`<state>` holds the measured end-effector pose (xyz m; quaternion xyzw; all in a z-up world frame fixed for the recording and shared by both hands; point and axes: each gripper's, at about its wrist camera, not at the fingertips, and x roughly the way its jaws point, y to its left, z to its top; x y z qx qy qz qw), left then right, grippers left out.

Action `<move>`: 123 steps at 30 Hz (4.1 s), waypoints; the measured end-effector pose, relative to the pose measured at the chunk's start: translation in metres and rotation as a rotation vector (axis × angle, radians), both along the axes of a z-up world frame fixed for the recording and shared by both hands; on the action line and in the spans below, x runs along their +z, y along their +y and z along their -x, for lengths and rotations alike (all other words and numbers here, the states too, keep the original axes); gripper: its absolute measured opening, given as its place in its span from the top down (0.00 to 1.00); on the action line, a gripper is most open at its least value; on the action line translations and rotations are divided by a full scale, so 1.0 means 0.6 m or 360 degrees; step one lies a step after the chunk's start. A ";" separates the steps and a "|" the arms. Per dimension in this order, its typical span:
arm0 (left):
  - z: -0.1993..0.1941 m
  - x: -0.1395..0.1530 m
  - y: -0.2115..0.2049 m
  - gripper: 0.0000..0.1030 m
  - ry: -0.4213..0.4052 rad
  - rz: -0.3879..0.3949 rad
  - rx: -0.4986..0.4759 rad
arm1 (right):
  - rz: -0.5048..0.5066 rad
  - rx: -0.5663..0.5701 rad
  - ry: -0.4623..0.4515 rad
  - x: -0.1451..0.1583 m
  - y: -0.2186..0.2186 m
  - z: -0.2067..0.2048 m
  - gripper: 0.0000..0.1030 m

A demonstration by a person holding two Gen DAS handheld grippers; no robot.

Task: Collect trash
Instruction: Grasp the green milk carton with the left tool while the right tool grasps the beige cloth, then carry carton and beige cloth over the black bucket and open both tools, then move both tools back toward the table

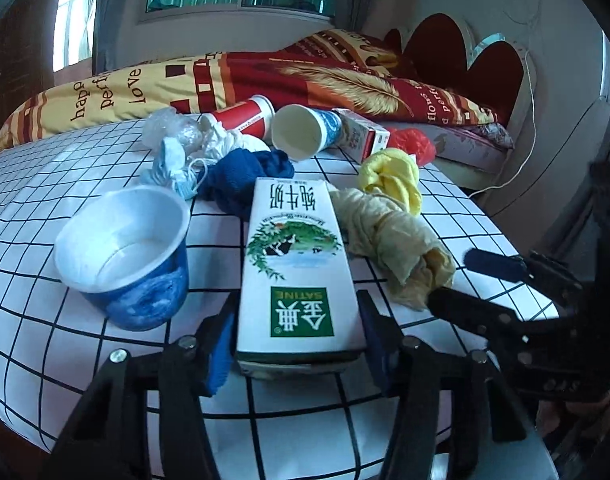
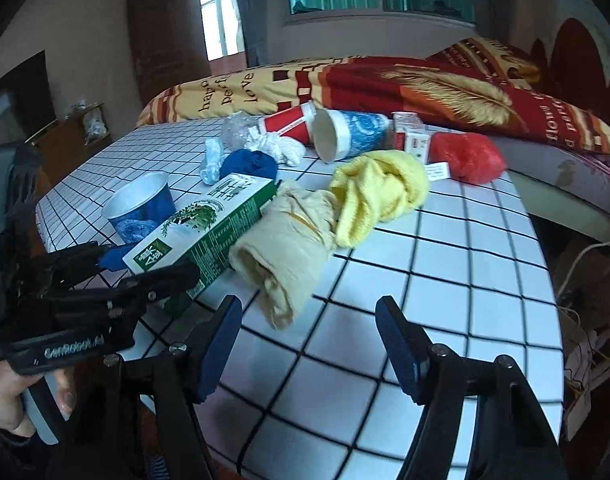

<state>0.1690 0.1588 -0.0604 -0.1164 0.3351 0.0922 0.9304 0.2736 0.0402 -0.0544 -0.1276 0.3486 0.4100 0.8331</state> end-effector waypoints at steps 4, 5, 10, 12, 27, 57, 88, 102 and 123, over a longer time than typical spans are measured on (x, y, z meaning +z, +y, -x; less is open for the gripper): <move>0.008 -0.001 -0.006 0.45 -0.0005 -0.0036 0.0001 | -0.0012 0.0049 0.0059 -0.004 0.032 -0.022 0.33; 0.009 -0.002 -0.005 0.45 -0.0006 -0.0032 -0.0001 | -0.0020 0.0054 0.0081 -0.007 0.037 -0.030 0.47; 0.017 0.009 -0.003 0.46 -0.0039 -0.0033 -0.0013 | -0.0012 0.0095 0.0082 -0.008 0.040 -0.026 0.83; 0.026 0.021 -0.007 0.46 -0.0085 -0.0039 -0.0021 | -0.0041 0.0068 -0.0002 0.009 0.023 -0.006 0.84; 0.076 0.071 -0.119 0.46 -0.0211 -0.0065 -0.0281 | -0.0172 -0.0512 -0.0398 0.114 -0.217 0.122 0.84; -0.023 -0.088 -0.508 0.46 0.0214 -0.0033 -0.1186 | 0.0156 -0.0875 0.0170 -0.144 -0.616 0.147 0.84; 0.019 -0.023 -0.418 0.00 0.0088 -0.0198 -0.0641 | 0.0221 -0.1107 -0.0058 -0.069 -0.574 0.142 0.00; 0.061 0.026 -0.319 0.00 -0.0001 -0.0274 -0.0349 | 0.0104 -0.0961 -0.0180 0.003 -0.478 0.172 0.00; 0.138 0.048 -0.036 0.00 -0.0072 -0.0249 0.0299 | -0.0028 -0.0561 -0.0266 0.039 -0.194 0.155 0.00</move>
